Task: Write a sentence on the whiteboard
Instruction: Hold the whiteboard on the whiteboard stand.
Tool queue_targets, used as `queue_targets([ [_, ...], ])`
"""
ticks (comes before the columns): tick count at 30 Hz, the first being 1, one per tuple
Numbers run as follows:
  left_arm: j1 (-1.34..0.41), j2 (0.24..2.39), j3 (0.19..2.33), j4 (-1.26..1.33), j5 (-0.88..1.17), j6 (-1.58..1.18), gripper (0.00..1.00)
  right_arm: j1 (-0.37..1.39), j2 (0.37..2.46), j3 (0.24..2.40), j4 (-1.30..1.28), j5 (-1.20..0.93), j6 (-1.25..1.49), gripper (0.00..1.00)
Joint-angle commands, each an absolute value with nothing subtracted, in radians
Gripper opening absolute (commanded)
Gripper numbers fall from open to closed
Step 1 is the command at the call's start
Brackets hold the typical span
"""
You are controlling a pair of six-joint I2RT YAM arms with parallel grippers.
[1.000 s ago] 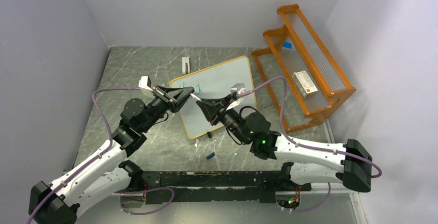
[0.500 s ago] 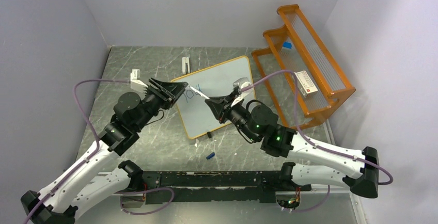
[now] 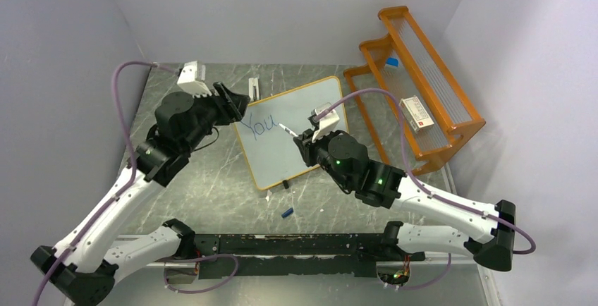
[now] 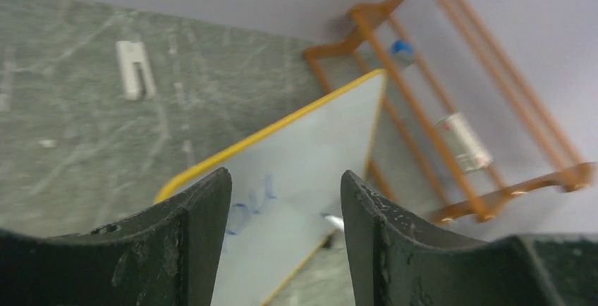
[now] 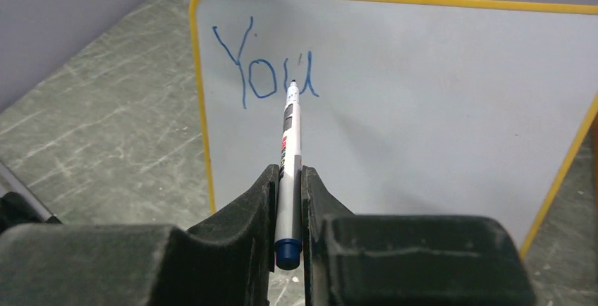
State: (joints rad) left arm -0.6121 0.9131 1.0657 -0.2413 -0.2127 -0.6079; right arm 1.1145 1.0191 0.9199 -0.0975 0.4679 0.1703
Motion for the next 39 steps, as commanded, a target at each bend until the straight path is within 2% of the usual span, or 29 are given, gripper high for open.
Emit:
queue_targets([
  [1, -0.450, 0.987, 1.104, -0.315, -0.006, -0.359, 0.62, 1.110, 1.030, 0.950, -0.121, 0.519, 0.127, 0.00],
  [5, -0.179, 1.042, 1.064, -0.239, 0.357, -0.328, 0.62, 1.110, 1.036, 0.949, -0.103, 0.522, 0.109, 0.00],
  [7, -0.112, 1.077, 1.045, -0.194, 0.561, -0.318, 0.62, 1.112, 1.037, 0.945, -0.095, 0.521, 0.106, 0.00],
  [11, -0.062, 1.144, 0.999, -0.078, 0.788, -0.330, 0.61, 1.110, 1.045, 0.939, -0.081, 0.525, 0.101, 0.00],
  [17, -0.037, 1.205, 0.981, 0.018, 0.920, -0.338, 0.59, 1.111, 1.050, 0.936, -0.053, 0.526, 0.088, 0.00],
  [27, -0.039, 1.308, 1.013, -0.050, 1.009, -0.233, 0.51, 1.110, 1.070, 0.928, 0.010, 0.546, 0.070, 0.00],
  [39, -0.038, 1.344, 0.996, -0.046, 1.063, -0.202, 0.26, 1.109, 1.138, 0.934, 0.083, 0.588, 0.030, 0.00],
])
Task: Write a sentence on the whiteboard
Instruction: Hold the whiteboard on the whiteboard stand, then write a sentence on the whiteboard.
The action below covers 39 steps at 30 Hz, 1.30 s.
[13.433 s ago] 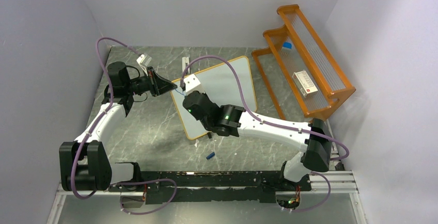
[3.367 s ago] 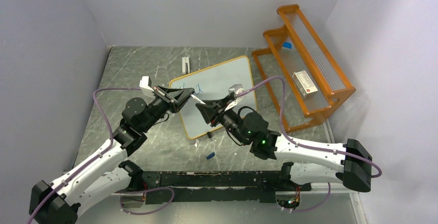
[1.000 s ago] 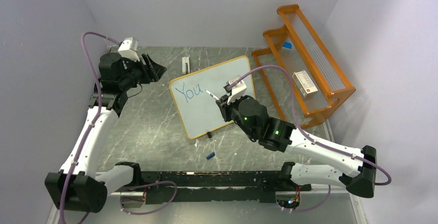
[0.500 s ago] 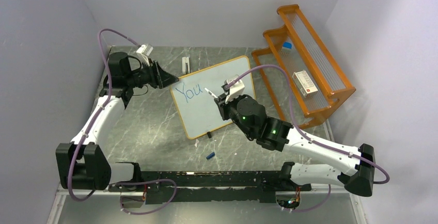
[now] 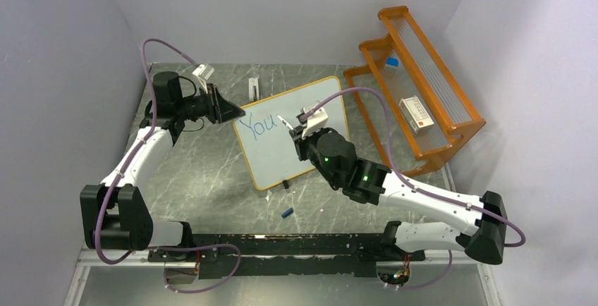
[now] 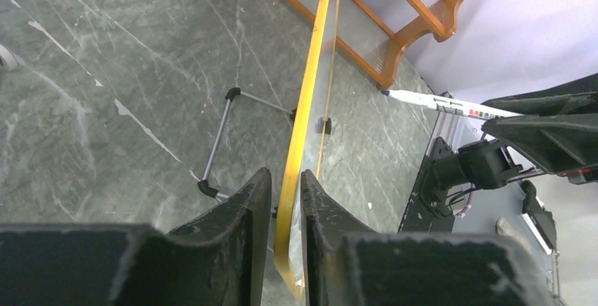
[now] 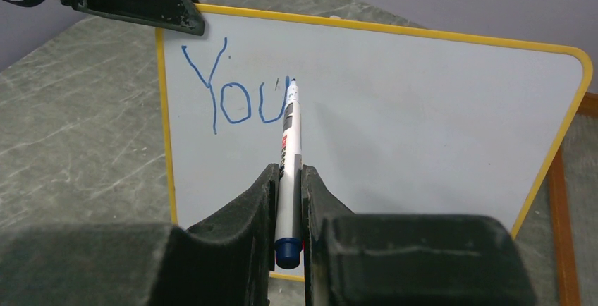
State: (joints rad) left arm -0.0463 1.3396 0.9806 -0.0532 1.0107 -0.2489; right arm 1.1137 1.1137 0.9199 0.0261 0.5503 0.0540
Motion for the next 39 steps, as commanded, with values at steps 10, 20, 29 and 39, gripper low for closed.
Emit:
queue_targets([
  [10, -0.038, 1.351, 0.997, -0.086, 1.067, -0.131, 0.05, 1.108, 1.197, 0.939, 0.118, 0.641, 0.020, 0.00],
  [20, -0.032, 1.351, 1.006, -0.124, 1.062, -0.077, 0.05, 1.102, 1.236, 0.967, 0.123, 0.652, 0.008, 0.00],
  [29, -0.028, 1.351, 1.003, -0.116, 1.068, -0.079, 0.05, 1.095, 1.264, 0.986, 0.120, 0.647, 0.008, 0.00],
  [39, -0.023, 1.350, 0.997, -0.100, 1.077, -0.087, 0.05, 1.085, 1.286, 0.995, 0.099, 0.645, 0.021, 0.00],
])
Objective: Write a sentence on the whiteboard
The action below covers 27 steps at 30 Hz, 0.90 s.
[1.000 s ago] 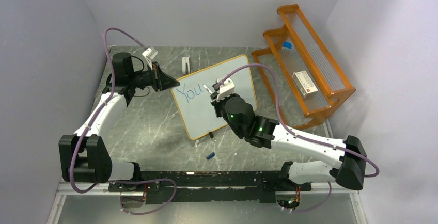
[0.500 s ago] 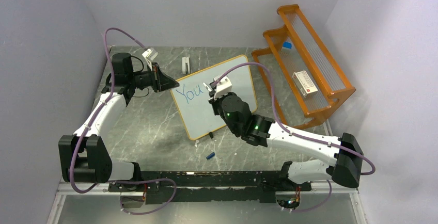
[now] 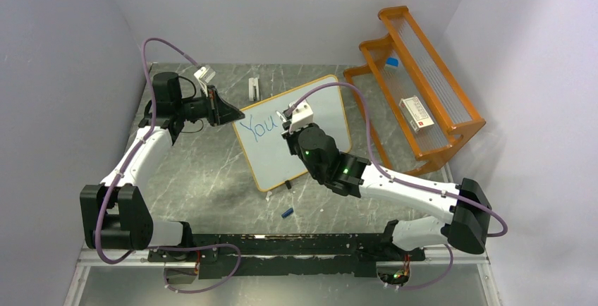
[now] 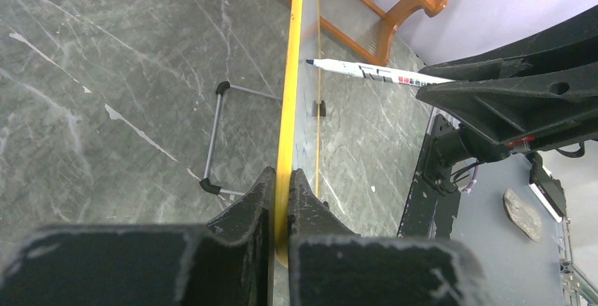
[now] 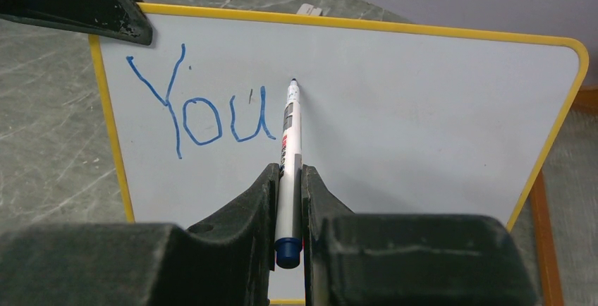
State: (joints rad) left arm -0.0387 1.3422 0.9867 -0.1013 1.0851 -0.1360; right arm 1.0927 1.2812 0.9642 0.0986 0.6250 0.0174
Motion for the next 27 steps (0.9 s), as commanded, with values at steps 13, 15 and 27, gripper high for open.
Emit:
queue_targets([
  [13, -0.021, 1.347, 0.992, -0.098, 1.073, -0.089, 0.05, 1.084, 1.297, 1.011, 0.033, 0.603, 0.045, 0.00],
  [15, -0.021, 1.347, 0.992, -0.098, 1.074, -0.090, 0.05, 1.083, 1.292, 1.009, 0.021, 0.597, 0.052, 0.00],
  [27, -0.020, 1.342, 0.989, -0.100, 1.064, -0.089, 0.05, 1.084, 1.207, 0.993, -0.017, 0.539, 0.070, 0.00],
])
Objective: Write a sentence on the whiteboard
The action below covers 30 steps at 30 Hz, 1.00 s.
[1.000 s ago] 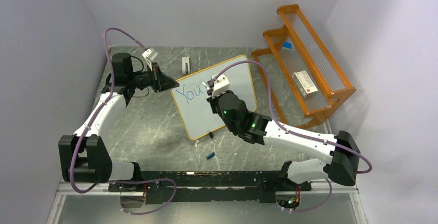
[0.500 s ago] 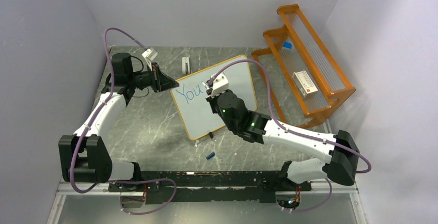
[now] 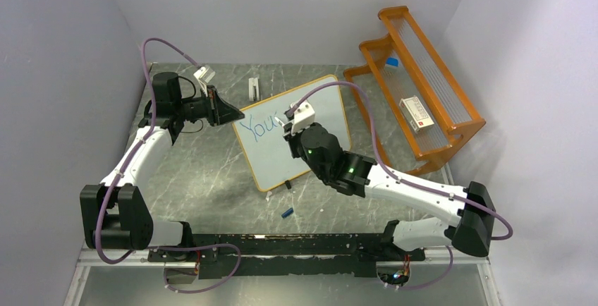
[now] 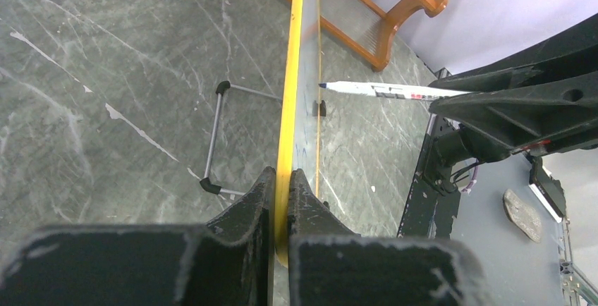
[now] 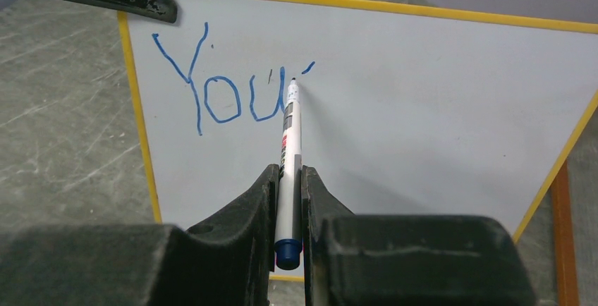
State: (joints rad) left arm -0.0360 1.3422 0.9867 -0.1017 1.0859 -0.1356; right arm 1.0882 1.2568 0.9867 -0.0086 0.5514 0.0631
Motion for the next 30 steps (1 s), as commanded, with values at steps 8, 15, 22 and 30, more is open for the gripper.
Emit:
queue_targets([
  [8, -0.020, 1.339, 0.989, -0.104, 1.063, -0.082, 0.05, 1.069, 1.207, 0.959, -0.003, 0.623, 0.048, 0.00],
  [15, -0.020, 1.344, 0.992, -0.111, 1.064, -0.077, 0.05, 1.066, 1.226, 0.955, 0.035, 0.609, 0.033, 0.00],
  [22, -0.020, 1.346, 0.994, -0.112, 1.068, -0.077, 0.05, 1.062, 1.247, 0.969, 0.049, 0.593, 0.020, 0.00],
  [30, -0.018, 1.348, 0.992, -0.106, 1.074, -0.081, 0.05, 1.053, 1.267, 0.974, 0.068, 0.584, 0.024, 0.00],
])
